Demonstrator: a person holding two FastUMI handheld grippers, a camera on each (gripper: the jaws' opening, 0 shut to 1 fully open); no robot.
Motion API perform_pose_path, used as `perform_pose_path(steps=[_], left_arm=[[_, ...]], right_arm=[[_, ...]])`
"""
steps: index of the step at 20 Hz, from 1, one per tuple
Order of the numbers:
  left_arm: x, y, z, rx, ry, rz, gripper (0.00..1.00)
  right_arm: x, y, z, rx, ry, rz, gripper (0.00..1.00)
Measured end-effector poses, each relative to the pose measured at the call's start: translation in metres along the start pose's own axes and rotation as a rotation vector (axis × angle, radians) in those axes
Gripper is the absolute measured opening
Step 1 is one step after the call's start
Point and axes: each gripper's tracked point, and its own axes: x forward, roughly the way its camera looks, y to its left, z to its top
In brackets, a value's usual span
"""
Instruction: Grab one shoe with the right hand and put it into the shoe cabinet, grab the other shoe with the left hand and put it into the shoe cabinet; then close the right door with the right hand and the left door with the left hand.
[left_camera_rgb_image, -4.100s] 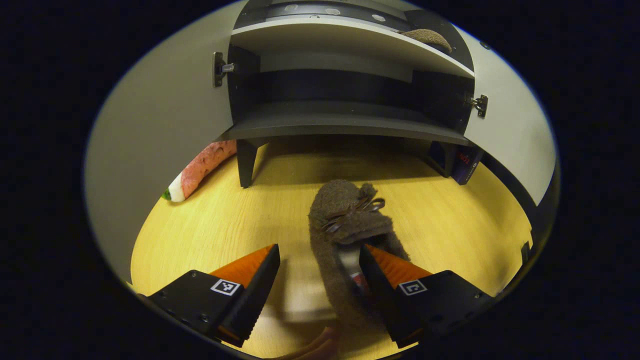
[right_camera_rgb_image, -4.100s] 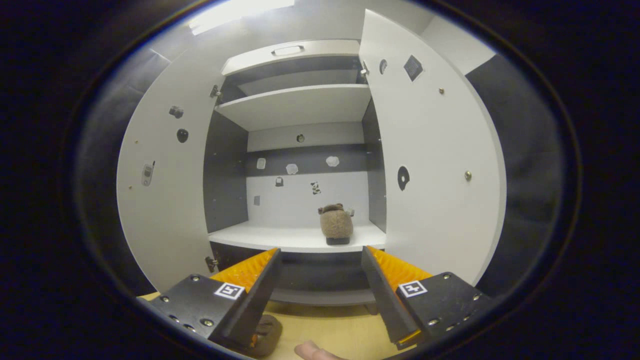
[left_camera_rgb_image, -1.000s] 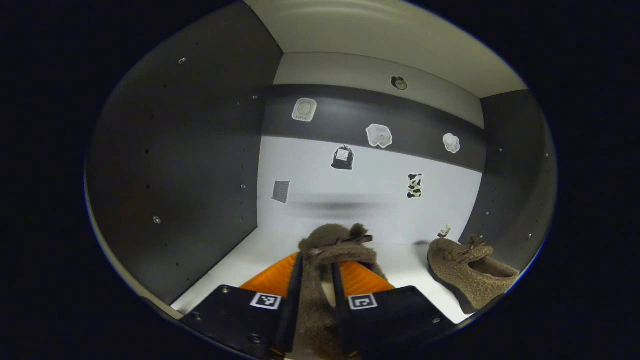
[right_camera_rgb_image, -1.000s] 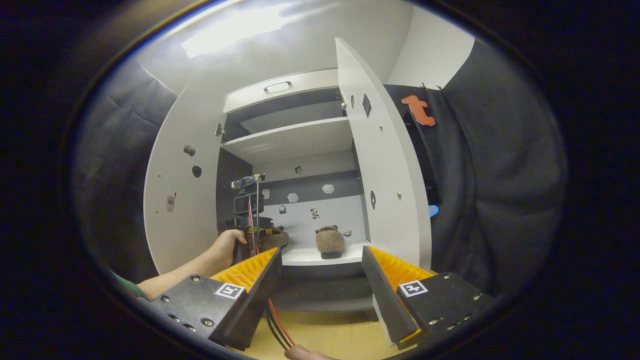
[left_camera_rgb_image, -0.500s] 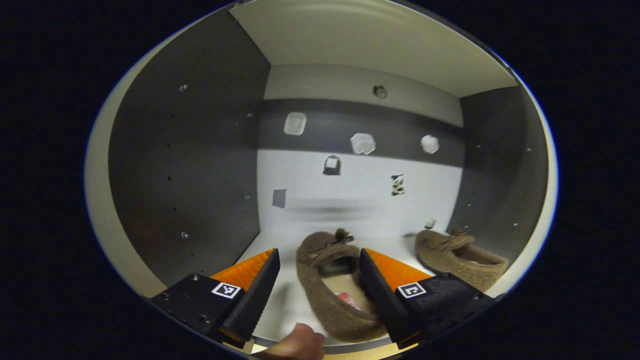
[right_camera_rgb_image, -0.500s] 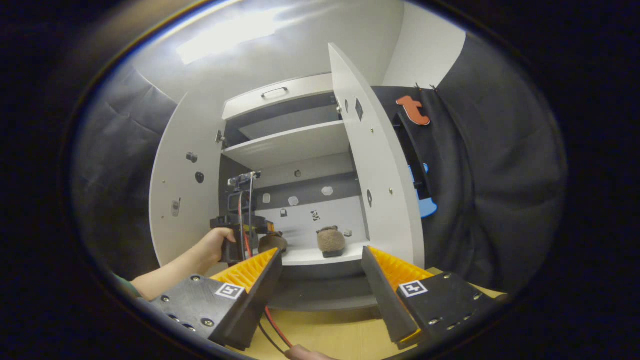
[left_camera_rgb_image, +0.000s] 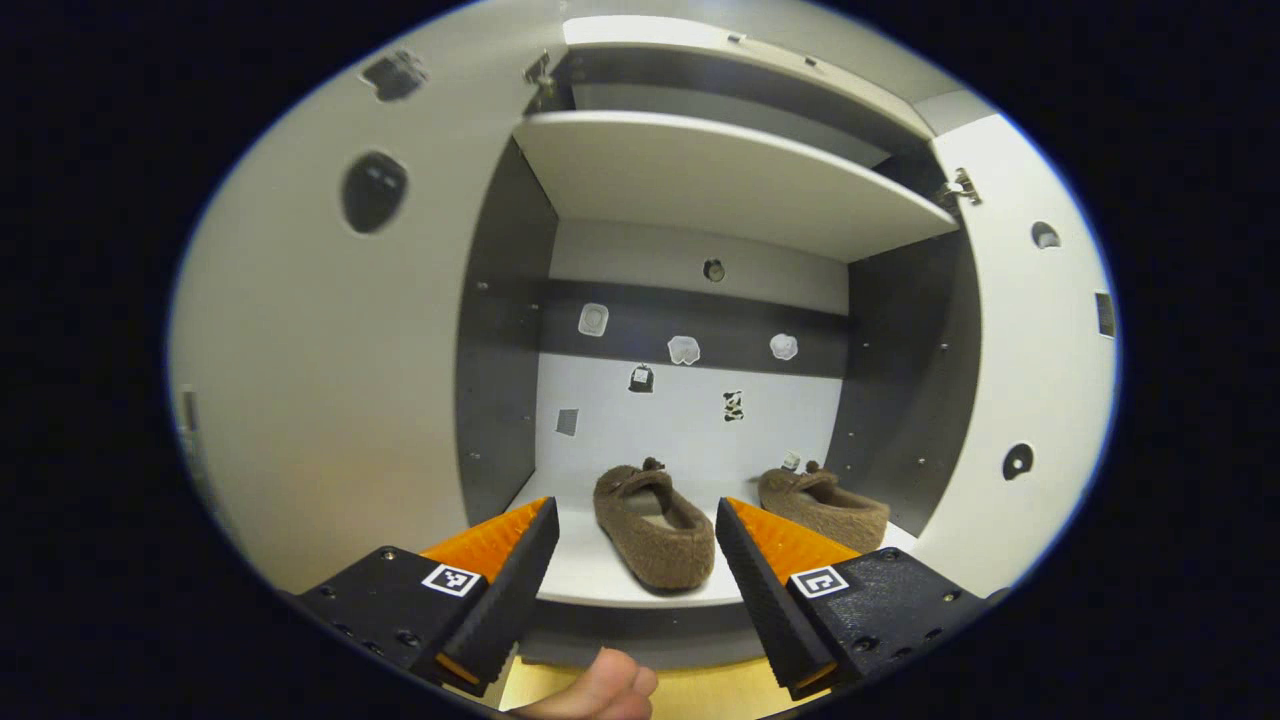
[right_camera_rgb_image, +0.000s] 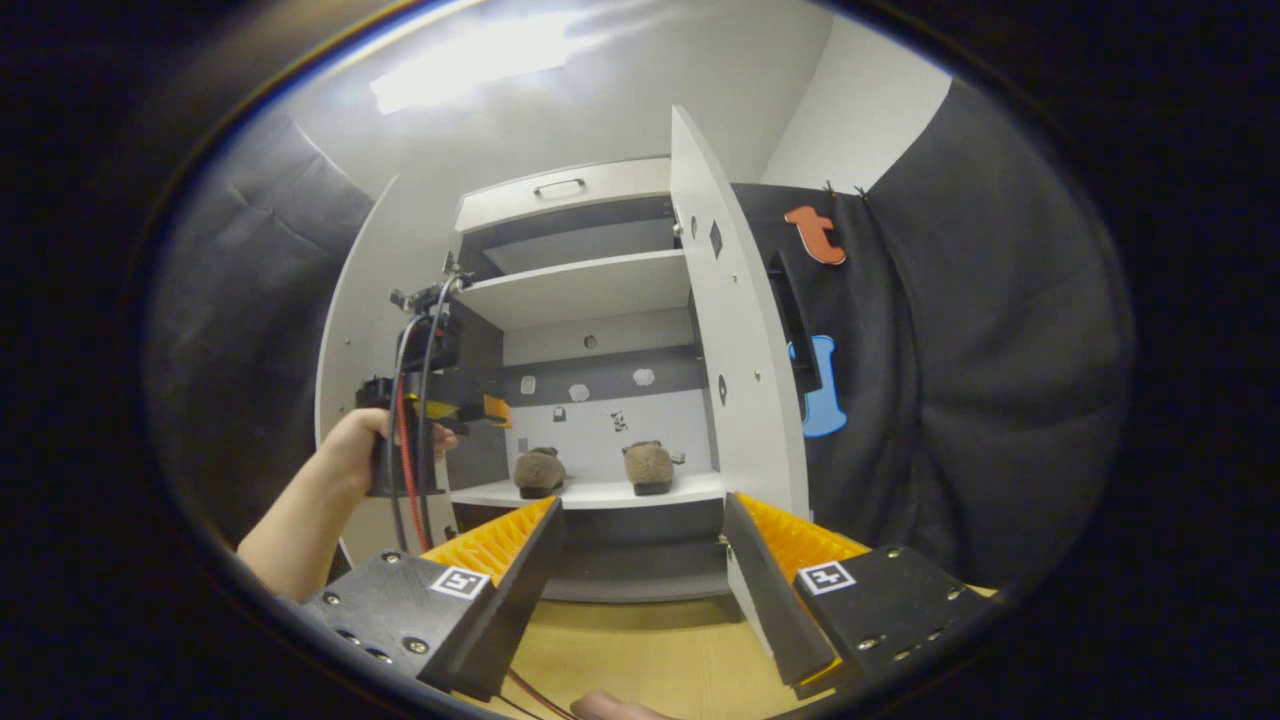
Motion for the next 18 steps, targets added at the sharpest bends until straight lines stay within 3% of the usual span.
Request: perform_pose_path(steps=[2, 5, 6, 8, 11, 17, 18], left_arm=[[-0.037, -0.003, 0.004, 0.003, -0.03, -0.031, 0.96], [-0.087, 0.009, 0.004, 0.019, -0.075, -0.018, 0.96], [-0.105, 0.009, -0.003, 0.01, -0.072, -0.027, 0.92], [-0.13, 0.008, -0.016, 0.017, -0.054, -0.056, 1.0], [-0.166, 0.01, -0.022, 0.044, -0.08, -0.067, 0.93], [-0.223, -0.001, -0.045, 0.018, -0.097, -0.139, 0.99], [-0.231, -0.002, -0.05, 0.003, -0.093, -0.149, 0.96]], right_arm=[[-0.01, 0.002, 0.004, -0.012, -0.002, -0.004, 0.96], [-0.021, -0.008, 0.024, -0.07, -0.024, -0.033, 0.96], [-0.023, -0.017, 0.034, -0.075, -0.041, -0.059, 0.94], [-0.027, -0.028, 0.046, -0.067, -0.049, -0.091, 0.94], [-0.026, -0.042, 0.059, -0.064, -0.042, -0.091, 0.96], [-0.01, -0.107, 0.093, -0.164, -0.021, -0.101, 0.94], [-0.007, -0.118, 0.097, -0.175, -0.009, -0.09, 0.96]])
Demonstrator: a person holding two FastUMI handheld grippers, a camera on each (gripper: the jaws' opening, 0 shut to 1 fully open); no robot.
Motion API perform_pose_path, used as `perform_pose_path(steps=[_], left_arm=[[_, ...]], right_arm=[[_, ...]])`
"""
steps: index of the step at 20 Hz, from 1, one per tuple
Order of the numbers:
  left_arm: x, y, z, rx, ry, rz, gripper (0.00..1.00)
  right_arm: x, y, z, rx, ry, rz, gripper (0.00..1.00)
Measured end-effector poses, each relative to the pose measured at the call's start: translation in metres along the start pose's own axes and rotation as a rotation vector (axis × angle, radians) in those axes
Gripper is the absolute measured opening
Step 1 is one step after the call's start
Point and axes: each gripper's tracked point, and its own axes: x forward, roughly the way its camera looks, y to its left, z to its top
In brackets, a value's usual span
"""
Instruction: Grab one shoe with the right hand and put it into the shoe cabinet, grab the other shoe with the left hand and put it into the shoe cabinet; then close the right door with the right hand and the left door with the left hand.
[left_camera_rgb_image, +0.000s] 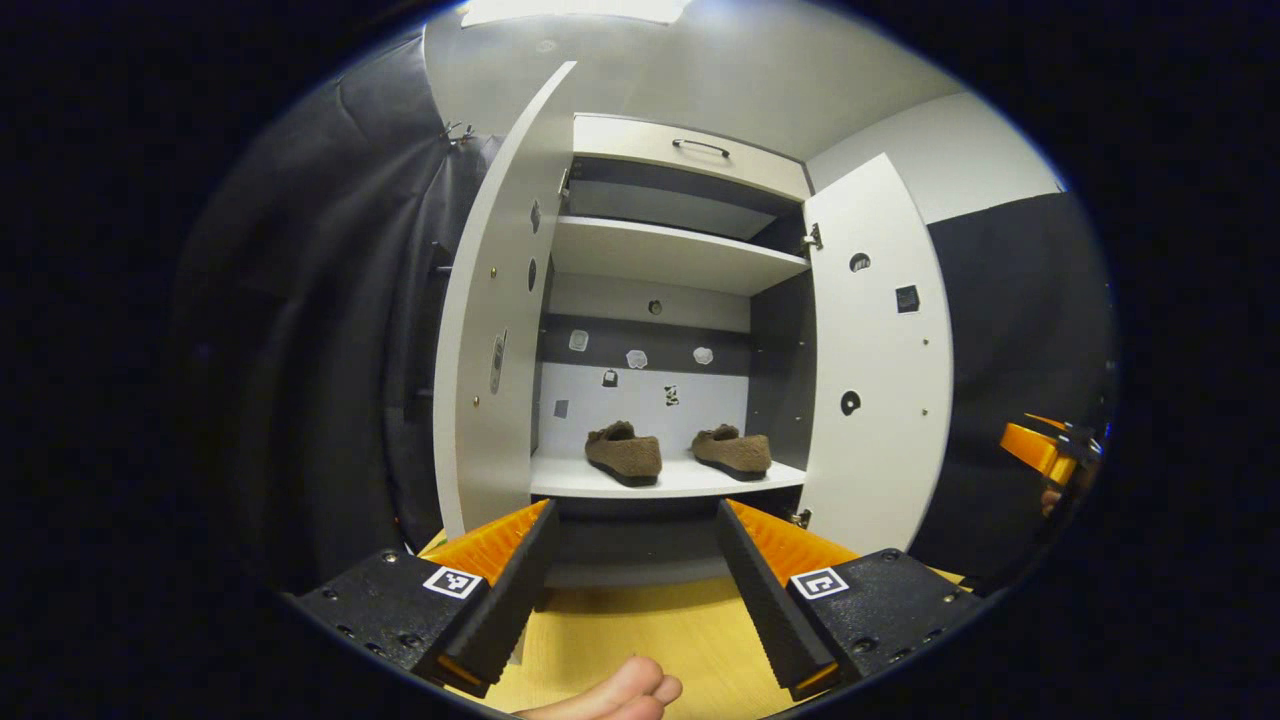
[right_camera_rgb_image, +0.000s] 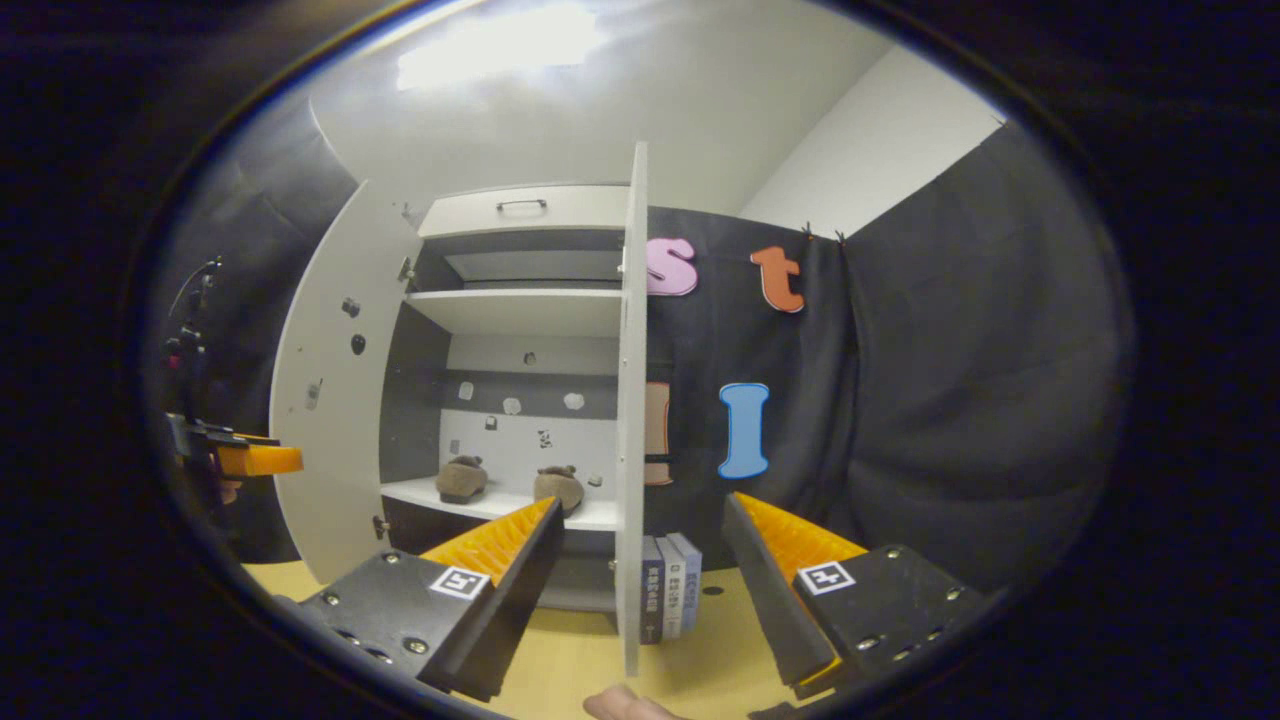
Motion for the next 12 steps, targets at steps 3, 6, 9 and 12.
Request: perform_pose_path(steps=[3, 6, 9, 12], left_arm=[[-0.019, -0.002, -0.002, -0.021, -0.032, -0.009, 0.99], [-0.031, 0.01, 0.005, 0.022, -0.081, 0.043, 0.96], [-0.036, 0.005, 0.004, 0.006, -0.091, 0.028, 0.96], [-0.04, -0.001, 0.004, 0.008, -0.102, -0.006, 0.96]], right_arm=[[0.02, -0.036, 0.011, -0.027, 0.003, 0.054, 0.94], [0.041, -0.072, 0.001, -0.008, 0.075, 0.146, 0.96], [0.074, -0.128, -0.007, -0.002, 0.11, 0.133, 0.94], [0.111, -0.162, 0.006, 0.014, 0.037, 0.141, 0.96]])
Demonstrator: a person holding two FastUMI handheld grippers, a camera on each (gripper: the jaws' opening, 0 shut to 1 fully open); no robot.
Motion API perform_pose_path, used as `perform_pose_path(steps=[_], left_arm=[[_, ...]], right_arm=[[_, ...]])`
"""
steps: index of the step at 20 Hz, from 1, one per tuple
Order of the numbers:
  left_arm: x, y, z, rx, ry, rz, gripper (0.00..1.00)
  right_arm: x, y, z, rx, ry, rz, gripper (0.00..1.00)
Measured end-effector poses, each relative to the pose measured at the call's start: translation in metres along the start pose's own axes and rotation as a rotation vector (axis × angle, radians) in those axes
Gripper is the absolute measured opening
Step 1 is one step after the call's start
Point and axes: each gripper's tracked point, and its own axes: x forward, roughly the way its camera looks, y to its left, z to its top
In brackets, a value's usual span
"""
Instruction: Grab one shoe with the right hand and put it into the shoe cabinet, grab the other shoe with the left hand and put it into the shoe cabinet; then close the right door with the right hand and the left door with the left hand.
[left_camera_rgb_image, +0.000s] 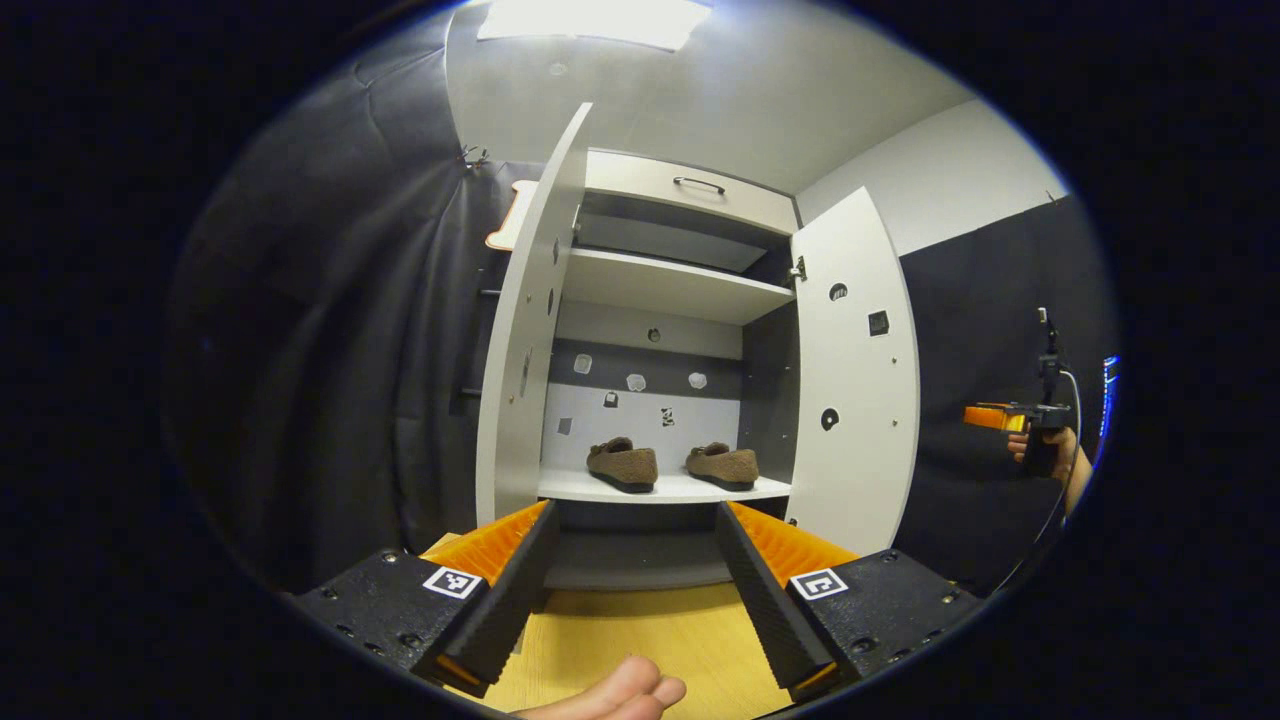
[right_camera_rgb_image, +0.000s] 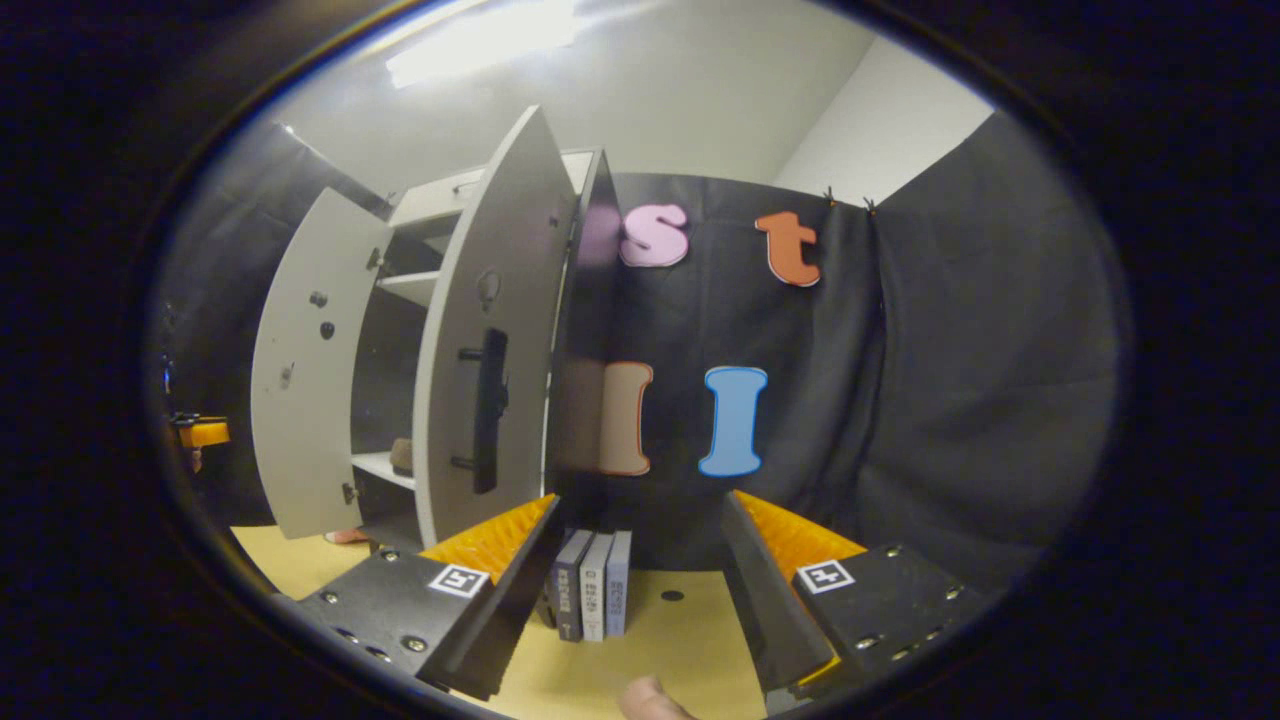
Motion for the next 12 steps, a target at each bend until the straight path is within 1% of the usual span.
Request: perform_pose_path(steps=[2, 5, 6, 7, 8, 10, 12], left_arm=[[-0.002, -0.006, -0.005, 0.002, 0.014, -0.033, 0.96], [-0.003, -0.001, -0.016, -0.011, 0.049, -0.033, 0.96], [-0.001, 0.002, -0.018, -0.01, 0.054, -0.026, 0.93], [0.0, 0.007, -0.019, -0.01, 0.056, -0.015, 0.96], [0.0, 0.012, -0.021, -0.011, 0.058, -0.004, 0.96], [0.001, 0.019, -0.023, -0.011, 0.06, 0.016, 0.96], [0.002, 0.027, -0.025, -0.01, 0.064, 0.039, 0.96]], right_arm=[[0.018, -0.015, -0.001, 0.017, 0.002, -0.009, 0.96], [0.045, -0.018, -0.011, -0.046, 0.065, -0.031, 0.96], [0.054, -0.01, -0.009, -0.059, 0.076, -0.025, 0.96], [0.062, 0.0, -0.007, -0.058, 0.08, -0.013, 0.95], [0.069, 0.016, -0.004, -0.049, 0.084, 0.006, 0.97], [0.082, 0.043, -0.007, -0.013, 0.096, 0.04, 0.96], [0.093, 0.066, -0.015, 0.008, 0.134, 0.064, 0.95]])
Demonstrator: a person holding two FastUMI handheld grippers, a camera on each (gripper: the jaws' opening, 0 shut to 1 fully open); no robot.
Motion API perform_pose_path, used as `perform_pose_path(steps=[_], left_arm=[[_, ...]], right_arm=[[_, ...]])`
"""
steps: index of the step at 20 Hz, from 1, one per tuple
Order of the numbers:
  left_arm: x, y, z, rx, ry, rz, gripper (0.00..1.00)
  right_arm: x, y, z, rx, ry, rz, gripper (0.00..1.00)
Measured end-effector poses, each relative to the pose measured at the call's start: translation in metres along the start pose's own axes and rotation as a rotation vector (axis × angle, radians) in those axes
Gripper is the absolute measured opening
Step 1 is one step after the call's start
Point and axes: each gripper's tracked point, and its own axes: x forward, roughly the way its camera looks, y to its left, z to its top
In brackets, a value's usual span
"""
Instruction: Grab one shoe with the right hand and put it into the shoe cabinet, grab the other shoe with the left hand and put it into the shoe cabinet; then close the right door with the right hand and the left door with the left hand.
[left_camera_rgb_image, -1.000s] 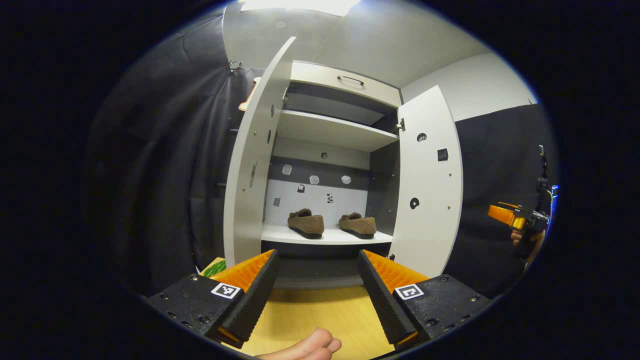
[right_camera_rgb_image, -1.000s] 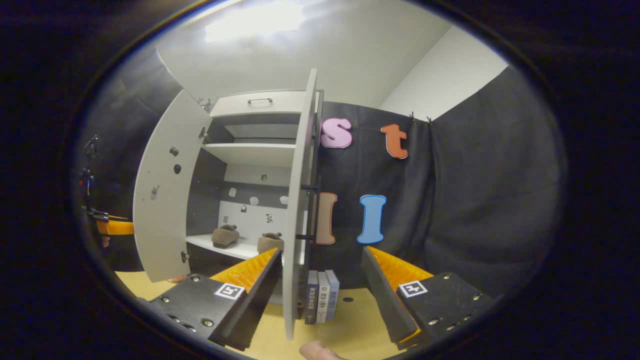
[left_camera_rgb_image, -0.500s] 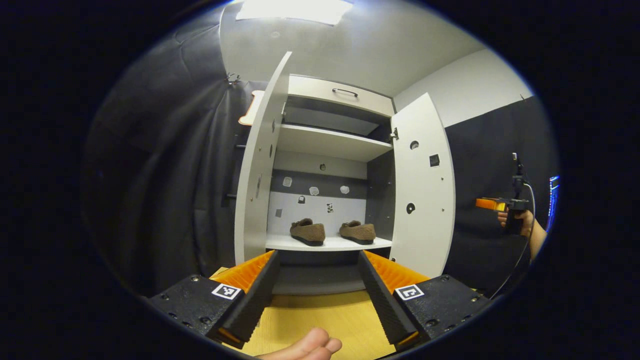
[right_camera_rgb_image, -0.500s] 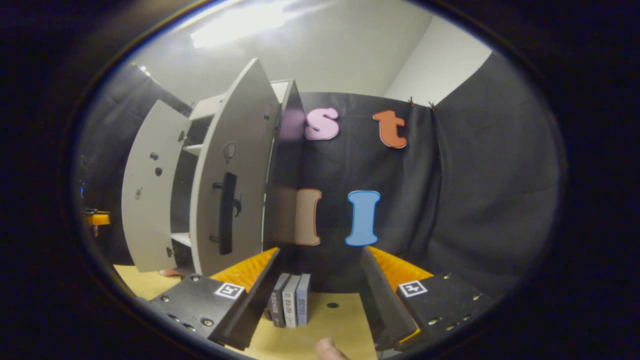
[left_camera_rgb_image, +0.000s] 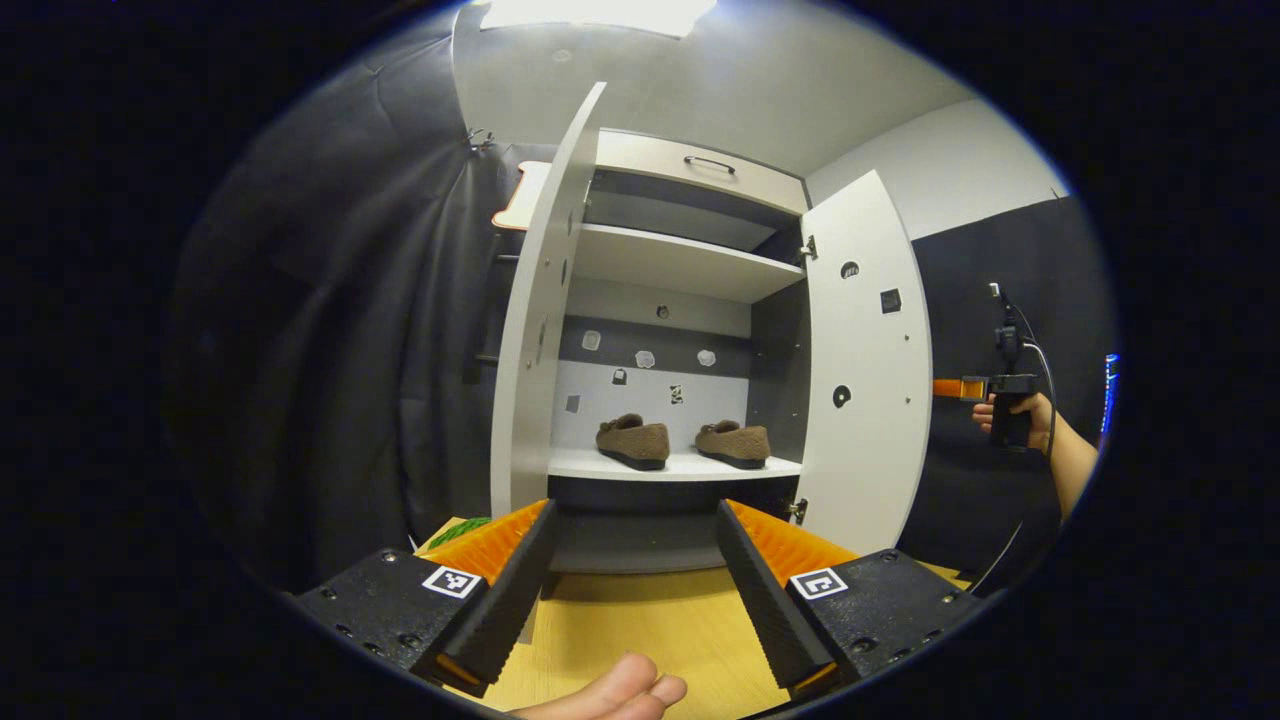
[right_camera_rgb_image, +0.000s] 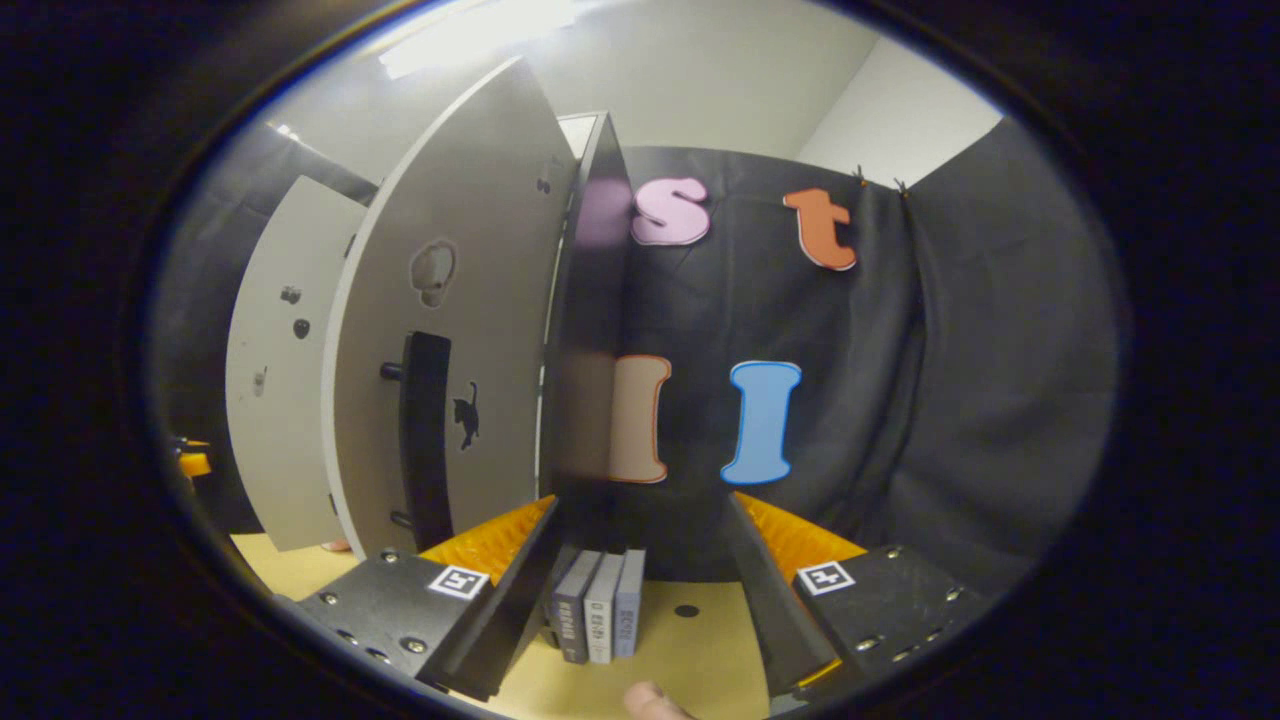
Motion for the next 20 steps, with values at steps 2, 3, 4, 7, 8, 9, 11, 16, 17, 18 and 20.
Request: perform_pose_path(steps=[2, 3, 4, 7, 8, 9, 11, 16, 17, 18, 20], left_arm=[[0.0, 0.004, -0.003, -0.002, 0.01, 0.009, 0.93], [-0.001, 0.006, -0.005, 0.002, 0.017, 0.011, 0.93], [-0.003, 0.009, -0.007, 0.008, 0.02, 0.015, 0.95], [-0.011, 0.017, -0.008, 0.002, 0.021, 0.034, 0.96], [-0.013, 0.021, -0.008, 0.0, 0.017, 0.043, 0.96], [-0.015, 0.025, -0.007, 0.001, 0.015, 0.052, 0.96], [-0.018, 0.03, -0.008, 0.008, 0.017, 0.065, 0.96], [-0.023, 0.032, -0.004, 0.012, -0.001, 0.06, 0.96], [-0.024, 0.033, -0.004, 0.016, -0.003, 0.058, 0.96], [-0.024, 0.034, -0.005, 0.016, -0.001, 0.059, 0.96], [-0.025, 0.035, -0.005, 0.017, -0.002, 0.058, 0.99]], right_arm=[[0.007, 0.024, -0.001, -0.022, 0.009, 0.04, 0.96], [0.004, 0.033, -0.001, -0.048, 0.011, 0.041, 0.96], [0.008, 0.041, 0.002, -0.064, -0.016, 0.051, 0.92], [0.009, 0.074, -0.002, -0.049, 0.003, 0.093, 0.9], [0.01, 0.084, 0.0, -0.058, 0.0, 0.097, 0.88], [0.013, 0.091, 0.002, -0.079, -0.006, 0.088, 0.9], [0.016, 0.104, -0.002, -0.106, -0.002, 0.078, 0.9], [0.02, 0.13, -0.005, -0.057, 0.023, 0.066, 0.91], [0.023, 0.135, -0.005, -0.058, 0.018, 0.063, 0.88], [0.024, 0.132, -0.006, -0.058, 0.009, 0.056, 0.9], [0.027, 0.144, -0.006, -0.059, -0.015, 0.038, 0.88]])
